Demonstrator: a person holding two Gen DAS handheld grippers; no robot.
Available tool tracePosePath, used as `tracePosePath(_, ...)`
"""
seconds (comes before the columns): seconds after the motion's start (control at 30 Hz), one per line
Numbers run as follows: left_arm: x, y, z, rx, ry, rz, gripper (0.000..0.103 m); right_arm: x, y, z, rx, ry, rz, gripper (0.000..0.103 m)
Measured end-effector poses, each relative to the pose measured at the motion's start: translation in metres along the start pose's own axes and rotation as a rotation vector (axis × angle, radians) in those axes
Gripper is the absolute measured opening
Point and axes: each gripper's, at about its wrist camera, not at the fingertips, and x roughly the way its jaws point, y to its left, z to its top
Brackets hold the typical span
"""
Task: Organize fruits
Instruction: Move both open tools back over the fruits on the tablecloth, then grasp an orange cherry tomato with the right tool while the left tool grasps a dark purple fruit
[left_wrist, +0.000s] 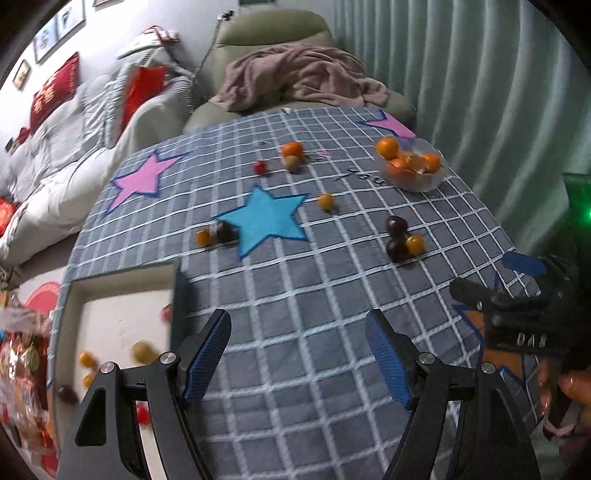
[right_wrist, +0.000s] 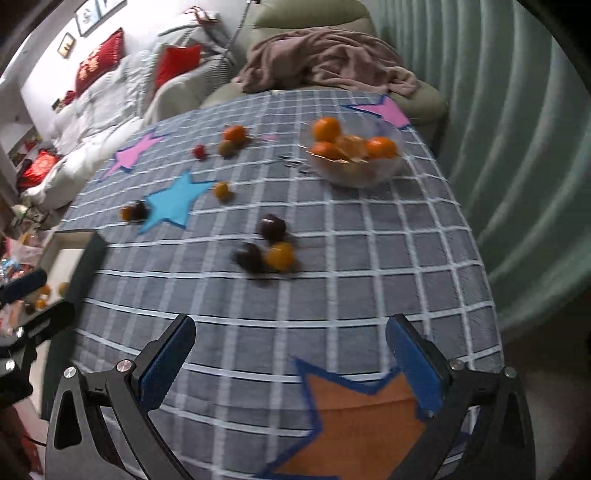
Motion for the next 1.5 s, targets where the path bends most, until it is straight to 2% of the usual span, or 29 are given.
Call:
tracePosePath(0.1, 0.025, -0.019, 0.012, 0.026, 0.017, 0.001, 0.076, 0.006, -0.019, -0.005, 0.033, -0.001, -0.037, 0.103)
tracePosePath(0.23, 0.055, -0.043, 0.024, 0.058, 0.026, -0.012, 0.076, 0.009, -0.038, -0.011, 0.083, -0.007, -0.015, 0.103)
tracePosePath(0.4, 0.081, -0.066, 0.035, 0.106, 0.025, -0.030, 0.076, 0.010, -0.043, -0.012, 0.067, -0.025, -0.017, 0.103)
tracePosePath(0.6, 0.101, -0.082, 0.040, 0.166, 0.026, -0.025, 0.076, 0.012, -0.057, -0.013, 0.101, -0.036, 0.000, 0.103)
tracePosePath(0.9, 0.116, -0.094, 0.043, 0.186, 0.012, -0.039, 0.075, 0.021, -0.056, -0.010, 0.092, -0.031, 0.023, 0.103)
tracePosePath(0.93, 0.116, -0.094, 0.043, 0.186, 0.009, -0.044, 0.073, 0.023, -0.055, -0.009, 0.090, -0.030, 0.032, 0.103)
tracePosePath(1.0, 0.117, -0.094, 0.044, 0.181, 0.006, -0.066, 0.058, 0.026, -0.053, -0.006, 0.083, -0.031, 0.043, 0.103)
tracePosePath(1.13, 0.120, -0.089, 0.047, 0.155, 0.004, -0.078, 0.052, 0.035, -0.055, -0.001, 0.115, -0.026, 0.070, 0.103)
tracePosePath(1.2, 0.119, -0.088, 0.046, 0.162, -0.004, -0.097, 0.039, 0.039, -0.057, 0.002, 0.134, -0.024, 0.082, 0.103)
tracePosePath(1.37, 0.115, -0.084, 0.042, 0.162, -0.014, -0.088, 0.036, 0.048, -0.056, 0.012, 0.141, -0.034, 0.103, 0.103)
tracePosePath(1.5, 0.103, -0.074, 0.035, 0.157, -0.043, -0.055, 0.036, 0.049, -0.041, 0.018, 0.087, -0.045, 0.134, 0.101)
